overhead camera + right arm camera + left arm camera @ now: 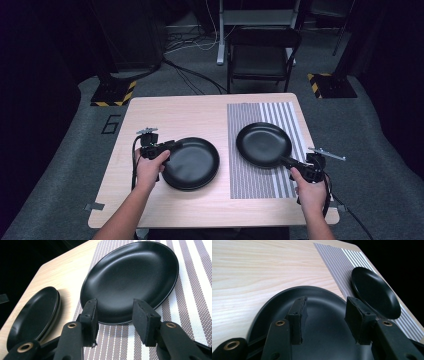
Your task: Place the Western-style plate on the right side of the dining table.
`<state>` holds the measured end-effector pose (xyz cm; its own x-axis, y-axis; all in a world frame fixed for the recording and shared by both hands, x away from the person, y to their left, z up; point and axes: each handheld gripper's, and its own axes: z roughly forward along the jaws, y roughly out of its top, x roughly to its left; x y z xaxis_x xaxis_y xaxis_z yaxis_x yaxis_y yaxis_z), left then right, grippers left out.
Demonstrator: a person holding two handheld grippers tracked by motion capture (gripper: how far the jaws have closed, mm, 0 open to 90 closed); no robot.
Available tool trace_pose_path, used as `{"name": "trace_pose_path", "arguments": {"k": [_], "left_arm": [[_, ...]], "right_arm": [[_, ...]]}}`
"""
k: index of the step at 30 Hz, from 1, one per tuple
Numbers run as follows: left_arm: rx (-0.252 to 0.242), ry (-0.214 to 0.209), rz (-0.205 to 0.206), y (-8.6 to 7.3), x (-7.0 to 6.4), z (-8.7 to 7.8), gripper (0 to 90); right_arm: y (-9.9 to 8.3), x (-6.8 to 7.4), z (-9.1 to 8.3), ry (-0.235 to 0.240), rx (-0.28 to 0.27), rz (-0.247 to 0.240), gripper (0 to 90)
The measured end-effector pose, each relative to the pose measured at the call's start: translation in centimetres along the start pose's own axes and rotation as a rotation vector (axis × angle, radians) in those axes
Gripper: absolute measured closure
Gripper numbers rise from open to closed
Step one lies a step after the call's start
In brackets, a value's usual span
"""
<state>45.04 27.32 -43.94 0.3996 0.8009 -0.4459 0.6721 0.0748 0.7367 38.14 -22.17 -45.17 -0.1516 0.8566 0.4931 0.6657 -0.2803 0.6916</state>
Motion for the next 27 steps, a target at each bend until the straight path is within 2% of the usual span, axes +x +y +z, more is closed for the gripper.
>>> {"name": "trace_pose_path", "arguments": {"k": [4,10,13,14,17,18,20,23,25,27], "left_arm": [[0.000,0.007,0.012,-0.7,1.0,-1.5,51.8],[0.002,0.034,0.007,-1.9,2.7,-3.3,51.3],[0.006,0.040,0.003,-2.8,3.6,-3.9,51.4],[0.012,0.045,0.012,-3.1,3.9,-4.1,51.3],[0.003,0.047,-0.008,-3.9,4.5,-4.4,51.4],[0.011,0.050,0.005,-4.1,4.7,-4.4,51.3],[0.008,0.048,-0.006,-4.6,4.9,-4.4,51.2],[0.013,0.049,0.012,-5.1,5.1,-4.4,50.9],[0.022,0.050,0.017,-5.3,5.3,-4.5,50.6],[0.021,0.067,0.033,-5.6,5.7,-4.5,50.4]], "right_arm": [[-0.2,0.2,-0.1,-0.011,0.003,-0.039,54.9],[-1.2,-0.3,-0.2,-0.010,0.018,-0.038,54.7],[-1.6,-0.5,-0.3,0.007,0.022,-0.018,54.4],[-1.7,-0.6,-0.3,0.004,0.022,-0.020,54.3],[-2.3,-0.7,-0.3,0.009,0.016,-0.038,54.1],[-2.5,-0.7,-0.3,0.003,0.018,-0.041,53.9],[-2.8,-0.6,-0.1,-0.003,0.019,-0.061,53.8],[-3.3,-0.2,0.2,0.005,0.029,-0.094,53.0],[-3.6,-0.1,0.4,0.003,0.036,-0.139,52.5],[-3.8,0.2,0.7,0.013,0.047,-0.151,52.0]]}}
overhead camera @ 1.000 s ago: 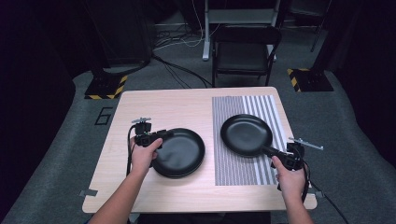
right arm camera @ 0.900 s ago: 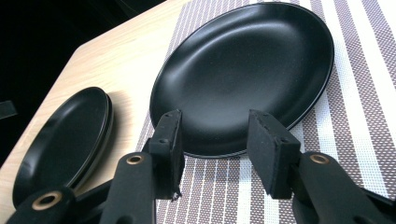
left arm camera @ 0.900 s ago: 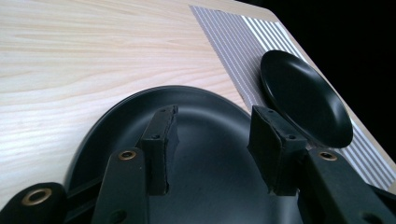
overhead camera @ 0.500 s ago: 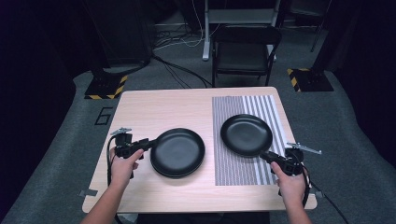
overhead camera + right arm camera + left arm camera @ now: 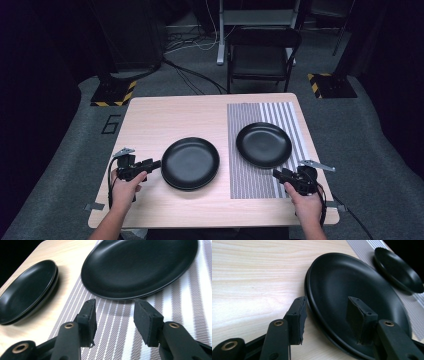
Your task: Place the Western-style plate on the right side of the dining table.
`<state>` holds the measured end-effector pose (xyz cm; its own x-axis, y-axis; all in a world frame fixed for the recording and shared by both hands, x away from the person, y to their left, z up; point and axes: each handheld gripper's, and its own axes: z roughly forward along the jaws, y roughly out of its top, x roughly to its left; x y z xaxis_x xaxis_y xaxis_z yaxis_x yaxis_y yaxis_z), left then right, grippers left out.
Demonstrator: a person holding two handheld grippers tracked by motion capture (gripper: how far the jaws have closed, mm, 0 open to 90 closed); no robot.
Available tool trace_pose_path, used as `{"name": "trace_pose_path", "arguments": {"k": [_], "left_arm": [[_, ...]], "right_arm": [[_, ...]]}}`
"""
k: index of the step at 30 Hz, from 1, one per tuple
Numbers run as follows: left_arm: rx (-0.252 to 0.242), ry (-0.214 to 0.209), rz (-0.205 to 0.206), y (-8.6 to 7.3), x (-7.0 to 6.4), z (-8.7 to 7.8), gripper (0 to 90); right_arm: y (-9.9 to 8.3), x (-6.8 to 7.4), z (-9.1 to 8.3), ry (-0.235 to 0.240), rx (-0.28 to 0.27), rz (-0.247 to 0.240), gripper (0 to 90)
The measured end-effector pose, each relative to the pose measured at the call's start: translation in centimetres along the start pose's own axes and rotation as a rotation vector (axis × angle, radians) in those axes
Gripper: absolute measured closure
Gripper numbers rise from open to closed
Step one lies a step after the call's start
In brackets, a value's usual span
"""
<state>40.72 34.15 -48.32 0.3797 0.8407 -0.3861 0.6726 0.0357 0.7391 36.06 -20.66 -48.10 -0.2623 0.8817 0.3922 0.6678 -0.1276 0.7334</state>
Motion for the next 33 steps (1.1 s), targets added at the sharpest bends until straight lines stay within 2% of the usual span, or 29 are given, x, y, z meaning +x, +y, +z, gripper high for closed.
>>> {"name": "trace_pose_path", "arguments": {"k": [6,12,14,17,20,21,22,23,28,31,33], "left_arm": [[-0.003,0.049,0.024,-0.5,1.2,-0.5,48.5],[0.004,0.072,0.033,-0.6,2.3,-0.7,45.9],[0.015,0.098,0.051,-0.6,2.9,-0.8,45.4],[0.021,0.121,0.048,-0.7,3.4,-0.6,45.2],[0.036,0.152,0.062,-0.8,3.9,-0.3,45.2],[0.039,0.158,0.059,-0.8,4.1,-0.1,45.2],[0.039,0.164,0.038,-0.8,4.2,0.1,45.2],[0.040,0.170,0.038,-0.8,4.4,0.3,45.2],[0.036,0.173,0.021,-0.5,4.8,0.6,45.1],[0.037,0.175,0.024,-0.4,4.7,0.9,44.7],[0.038,0.174,0.028,-0.4,4.6,0.9,44.7]], "right_arm": [[-0.7,0.2,0.8,0.008,0.033,-0.037,49.4],[-1.2,0.3,1.4,-0.023,0.043,-0.075,47.9],[-1.2,0.4,1.4,-0.031,0.045,-0.077,47.9],[-1.5,0.4,1.7,-0.044,0.048,-0.086,48.0],[-1.9,0.5,2.0,-0.085,0.053,-0.128,48.0],[-2.0,0.6,2.1,-0.108,0.052,-0.150,48.0],[-2.1,0.6,2.1,-0.125,0.052,-0.167,47.9],[-2.1,0.5,2.1,-0.135,0.050,-0.172,47.9],[-2.4,-0.2,1.6,-0.166,0.040,-0.152,47.1],[-2.6,-0.9,1.2,-0.187,0.037,-0.120,46.9],[-2.6,-1.4,0.9,-0.205,0.013,-0.089,46.3]]}}
